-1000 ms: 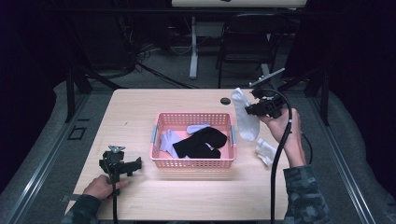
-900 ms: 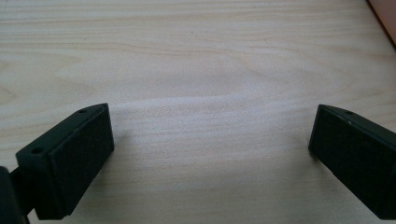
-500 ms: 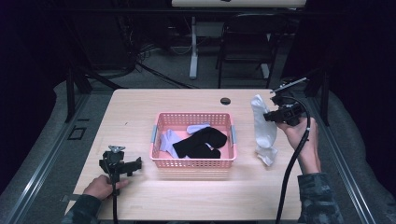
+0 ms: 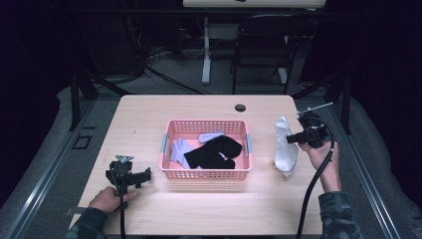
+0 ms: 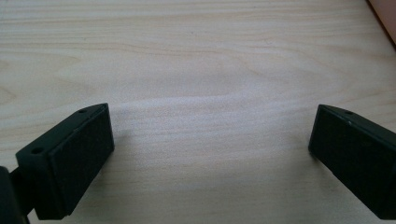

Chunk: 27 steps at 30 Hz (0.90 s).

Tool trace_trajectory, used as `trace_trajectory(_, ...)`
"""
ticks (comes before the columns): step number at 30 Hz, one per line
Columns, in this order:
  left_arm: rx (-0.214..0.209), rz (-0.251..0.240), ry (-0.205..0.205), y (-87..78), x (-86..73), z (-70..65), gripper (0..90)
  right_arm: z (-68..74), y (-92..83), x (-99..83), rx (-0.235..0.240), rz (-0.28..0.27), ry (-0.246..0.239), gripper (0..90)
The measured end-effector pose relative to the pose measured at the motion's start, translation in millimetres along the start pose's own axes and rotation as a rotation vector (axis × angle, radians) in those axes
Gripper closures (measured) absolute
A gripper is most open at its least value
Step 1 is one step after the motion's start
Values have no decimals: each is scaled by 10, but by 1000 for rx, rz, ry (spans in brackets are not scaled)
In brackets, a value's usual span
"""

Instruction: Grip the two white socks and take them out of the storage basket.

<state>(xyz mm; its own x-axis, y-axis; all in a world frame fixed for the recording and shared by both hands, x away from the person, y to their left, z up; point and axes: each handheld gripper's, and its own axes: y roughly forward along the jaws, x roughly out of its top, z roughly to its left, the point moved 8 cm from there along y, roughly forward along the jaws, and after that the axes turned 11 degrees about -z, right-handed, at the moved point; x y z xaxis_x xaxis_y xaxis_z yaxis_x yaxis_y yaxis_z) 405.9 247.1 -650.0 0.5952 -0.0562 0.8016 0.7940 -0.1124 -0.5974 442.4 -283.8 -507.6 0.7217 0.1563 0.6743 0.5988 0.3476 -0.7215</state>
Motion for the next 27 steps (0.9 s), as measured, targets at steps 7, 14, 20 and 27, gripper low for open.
trace_trajectory(7, 0, 0, 0, 0, 0, 0, 0, -89, 244, -201, -43, 47, 7, 856)
trace_trajectory(14, 0, 0, 0, 0, 0, 0, 0, -178, 438, -368, -81, 116, -3, 849)
trace_trajectory(20, 0, 0, 0, 0, 0, 0, 0, -233, 546, -468, -96, 149, 8, 805)
trace_trajectory(27, 0, 0, 0, 0, 0, 0, 0, -287, 587, -509, -125, 160, 5, 648)
